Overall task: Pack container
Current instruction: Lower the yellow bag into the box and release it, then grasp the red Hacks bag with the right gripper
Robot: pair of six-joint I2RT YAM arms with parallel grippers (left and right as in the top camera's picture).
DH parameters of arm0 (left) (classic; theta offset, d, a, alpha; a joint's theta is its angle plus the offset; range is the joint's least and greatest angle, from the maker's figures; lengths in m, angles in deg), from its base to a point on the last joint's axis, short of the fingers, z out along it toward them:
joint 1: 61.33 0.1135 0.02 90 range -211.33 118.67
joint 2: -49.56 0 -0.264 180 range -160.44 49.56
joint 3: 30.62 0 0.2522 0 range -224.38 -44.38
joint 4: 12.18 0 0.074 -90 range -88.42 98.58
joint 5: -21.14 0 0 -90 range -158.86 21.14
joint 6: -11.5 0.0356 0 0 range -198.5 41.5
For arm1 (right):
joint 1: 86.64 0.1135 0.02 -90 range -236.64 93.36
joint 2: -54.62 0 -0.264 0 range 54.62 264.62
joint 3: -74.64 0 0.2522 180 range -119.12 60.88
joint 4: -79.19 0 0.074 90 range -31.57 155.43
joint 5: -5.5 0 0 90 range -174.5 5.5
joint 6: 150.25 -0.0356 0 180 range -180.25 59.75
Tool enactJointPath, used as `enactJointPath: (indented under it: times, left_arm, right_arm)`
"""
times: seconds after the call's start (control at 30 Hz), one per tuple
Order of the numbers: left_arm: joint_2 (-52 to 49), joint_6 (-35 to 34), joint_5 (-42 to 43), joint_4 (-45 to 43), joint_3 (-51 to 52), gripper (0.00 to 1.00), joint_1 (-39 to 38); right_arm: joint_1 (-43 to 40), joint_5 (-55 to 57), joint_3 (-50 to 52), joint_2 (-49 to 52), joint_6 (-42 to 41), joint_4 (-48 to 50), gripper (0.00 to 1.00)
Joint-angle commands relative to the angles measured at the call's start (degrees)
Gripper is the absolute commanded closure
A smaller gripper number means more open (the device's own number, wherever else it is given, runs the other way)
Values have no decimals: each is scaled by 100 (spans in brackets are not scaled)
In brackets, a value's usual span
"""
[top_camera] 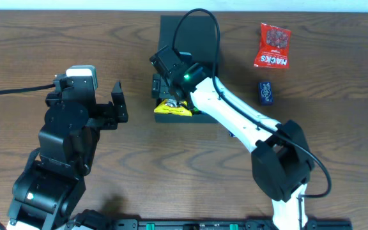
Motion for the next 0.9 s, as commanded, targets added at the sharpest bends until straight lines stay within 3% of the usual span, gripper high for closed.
enactJointPath:
  times: [0.0, 0.13, 0.3, 0.6, 0.87]
  left_arm:
    - [20, 42, -42, 0, -98, 5, 22]
    - [-13, 151, -44, -2, -98, 5, 22]
    - [-164, 151, -42, -7, -98, 5, 22]
    - [-621, 151, -37, -173, -98, 5, 22]
    - [-1158, 424, 24, -382, -98, 5, 22]
  right_arm:
    - [-299, 157, -302, -564, 820, 59, 1]
    - [-977, 221, -308, -1128, 1521, 389, 1]
    - [-2096, 262, -293, -1095, 2144, 404, 1]
    - [-3143, 304, -293, -179, 2898, 1419, 1]
    - [-3571, 437, -293, 977, 2889, 2391, 1]
